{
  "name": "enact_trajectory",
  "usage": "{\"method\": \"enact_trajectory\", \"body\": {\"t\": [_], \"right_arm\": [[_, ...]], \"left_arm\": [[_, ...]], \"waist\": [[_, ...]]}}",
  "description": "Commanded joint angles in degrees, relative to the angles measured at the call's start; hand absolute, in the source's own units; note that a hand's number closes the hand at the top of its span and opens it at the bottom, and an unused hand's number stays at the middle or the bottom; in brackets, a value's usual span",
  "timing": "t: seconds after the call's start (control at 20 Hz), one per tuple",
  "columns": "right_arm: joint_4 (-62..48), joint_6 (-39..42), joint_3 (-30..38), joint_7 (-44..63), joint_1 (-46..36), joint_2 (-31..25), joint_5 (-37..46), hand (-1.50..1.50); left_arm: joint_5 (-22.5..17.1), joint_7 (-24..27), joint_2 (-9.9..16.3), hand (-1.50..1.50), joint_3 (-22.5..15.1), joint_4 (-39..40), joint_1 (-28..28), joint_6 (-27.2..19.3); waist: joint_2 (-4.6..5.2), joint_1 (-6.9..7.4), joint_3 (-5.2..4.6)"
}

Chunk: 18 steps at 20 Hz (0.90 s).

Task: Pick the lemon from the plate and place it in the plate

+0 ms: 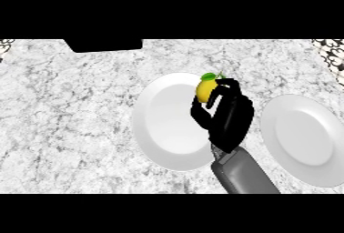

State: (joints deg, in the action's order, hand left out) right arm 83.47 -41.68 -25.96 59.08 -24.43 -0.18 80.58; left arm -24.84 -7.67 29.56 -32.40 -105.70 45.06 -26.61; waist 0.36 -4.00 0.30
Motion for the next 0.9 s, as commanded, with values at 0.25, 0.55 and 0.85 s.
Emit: {"method": "enact_trajectory", "body": {"t": [0.25, 0.55, 0.85], "right_arm": [[-10.5, 2.8, 3.4, 2.0, 0.9, 0.2, -12.2, -1.50], [-11.1, -4.7, 2.0, -4.9, -1.1, 0.2, -18.9, -1.50], [-7.4, -14.0, 4.9, -9.2, -2.2, 0.2, -21.9, -1.50]], "left_arm": [[1.4, 3.5, -0.9, 0.00, 5.3, -2.7, -18.0, 2.5], [1.2, 3.5, -1.2, 0.00, 4.2, -1.9, -20.1, 1.7], [0.4, 3.6, -0.6, 0.00, 4.0, -1.8, -19.9, -0.1]], "waist": [[1.12, 1.56, -0.33], [0.97, 2.25, -0.13], [0.46, 0.76, -0.05]]}}
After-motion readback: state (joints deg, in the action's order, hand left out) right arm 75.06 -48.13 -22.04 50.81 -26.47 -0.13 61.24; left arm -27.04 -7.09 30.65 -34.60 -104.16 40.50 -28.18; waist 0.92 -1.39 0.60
